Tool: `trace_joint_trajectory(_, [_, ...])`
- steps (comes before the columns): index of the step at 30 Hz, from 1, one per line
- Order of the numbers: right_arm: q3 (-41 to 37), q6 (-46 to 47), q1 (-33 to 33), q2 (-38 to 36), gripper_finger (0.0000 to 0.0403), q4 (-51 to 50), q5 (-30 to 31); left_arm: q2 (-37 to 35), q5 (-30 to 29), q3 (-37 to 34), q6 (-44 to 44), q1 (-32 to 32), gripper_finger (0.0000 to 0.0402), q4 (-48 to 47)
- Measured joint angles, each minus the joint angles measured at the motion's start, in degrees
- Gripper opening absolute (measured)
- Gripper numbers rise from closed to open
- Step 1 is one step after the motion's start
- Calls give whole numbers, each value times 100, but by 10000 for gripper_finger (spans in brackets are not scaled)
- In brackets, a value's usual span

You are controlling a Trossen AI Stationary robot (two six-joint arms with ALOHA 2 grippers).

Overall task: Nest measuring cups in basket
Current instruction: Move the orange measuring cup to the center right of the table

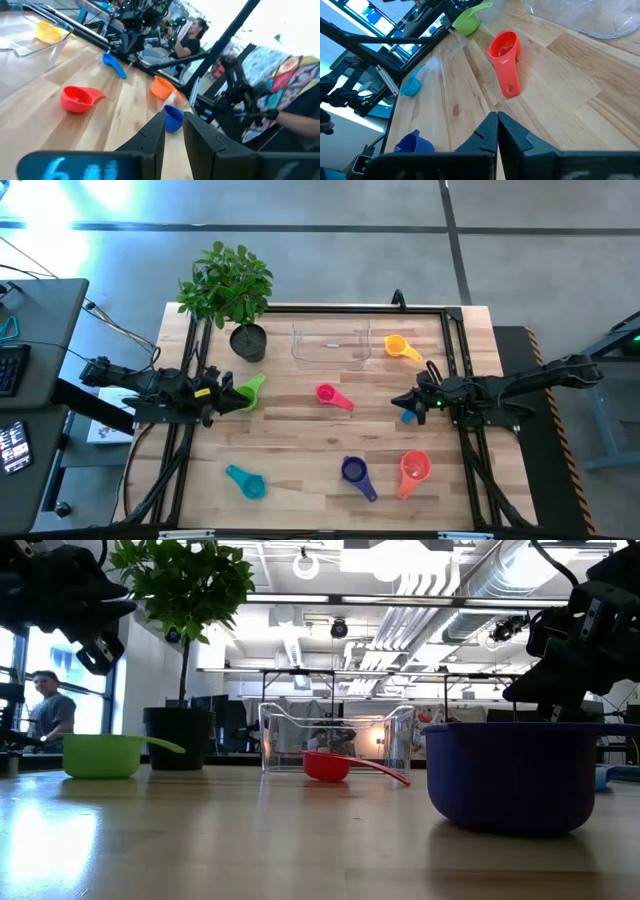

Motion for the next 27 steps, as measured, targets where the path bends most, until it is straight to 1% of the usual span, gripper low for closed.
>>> trace_joint_trajectory(5, [2,0,0,2,0,0,-1,0,-109,0,-837,0,58,540])
trace_joint_trajectory(8, [2,0,0,0,0,0,-3,-1,-257,0,-931,0,58,865])
trace_joint_trajectory(12, [1,272,0,0,0,2,18,0,-282,0,-1216,-2,58,1207])
trace_joint_trajectory(15, [0,299,0,0,0,2,62,0,-289,2,-1409,0,58,1295])
trace_joint_trajectory(19, [0,299,0,1,0,4,21,-1,-345,2,-1398,-2,58,1330])
trace_joint_trajectory(27, [2,299,0,2,0,44,22,0,-346,2,-909,-2,58,1298])
